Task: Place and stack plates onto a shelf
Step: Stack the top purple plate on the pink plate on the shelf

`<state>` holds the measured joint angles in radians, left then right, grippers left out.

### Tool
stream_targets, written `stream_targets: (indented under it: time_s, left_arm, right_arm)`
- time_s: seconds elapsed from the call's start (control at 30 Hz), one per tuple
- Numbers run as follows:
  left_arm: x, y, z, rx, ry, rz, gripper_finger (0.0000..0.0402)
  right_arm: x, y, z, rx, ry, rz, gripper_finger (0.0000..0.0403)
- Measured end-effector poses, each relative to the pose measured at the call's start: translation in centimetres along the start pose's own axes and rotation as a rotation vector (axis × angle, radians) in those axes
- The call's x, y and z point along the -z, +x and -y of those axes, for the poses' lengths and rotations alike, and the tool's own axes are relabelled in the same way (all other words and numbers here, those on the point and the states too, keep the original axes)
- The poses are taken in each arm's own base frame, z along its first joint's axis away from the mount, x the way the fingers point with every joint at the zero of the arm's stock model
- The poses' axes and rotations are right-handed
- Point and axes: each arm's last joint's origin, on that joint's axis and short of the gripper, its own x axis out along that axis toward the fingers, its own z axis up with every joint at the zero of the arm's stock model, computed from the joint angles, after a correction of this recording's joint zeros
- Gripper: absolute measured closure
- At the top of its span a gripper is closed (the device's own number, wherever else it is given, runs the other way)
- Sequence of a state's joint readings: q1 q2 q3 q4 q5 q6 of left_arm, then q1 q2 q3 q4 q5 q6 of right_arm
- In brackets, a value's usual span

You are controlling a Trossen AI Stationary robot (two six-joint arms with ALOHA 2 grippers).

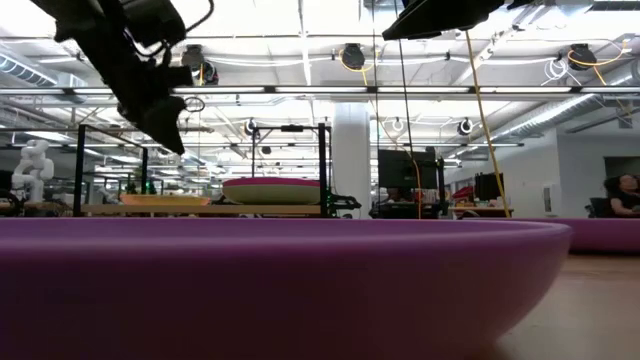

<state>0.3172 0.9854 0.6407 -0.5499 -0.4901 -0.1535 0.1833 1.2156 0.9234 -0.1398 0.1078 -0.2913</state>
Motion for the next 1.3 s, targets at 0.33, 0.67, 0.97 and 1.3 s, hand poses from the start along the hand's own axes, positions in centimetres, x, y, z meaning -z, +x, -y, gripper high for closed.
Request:
stream_targets:
  time_s: [0.33, 0.67, 0.97, 1.3]
  left_arm:
    - [0.0, -1.4, 0.4, 0.137, 0.001, 0.046, 0.0277]
    - [0.3, -2.2, 2.0, 0.236, 0.046, 0.056, 0.0277]
    - [0.6, -3.0, 3.2, 0.296, 0.094, 0.072, 0.0277]
    - [0.8, -3.7, 4.1, 0.35, 0.048, 0.09, 0.0277]
  right_arm:
    - [0.0, 0.0, 0.0, 0.0, 0.013, 0.0, 0.0248]
    - [0.0, 0.0, 0.0, 0.0, 0.1, 0.0, 0.0248]
    - [0.0, -0.1, -0.6, -0.025, 0.24, -0.013, 0.0248]
    - [2.0, 0.2, -4.3, -0.044, 0.425, -0.132, 0.0248]
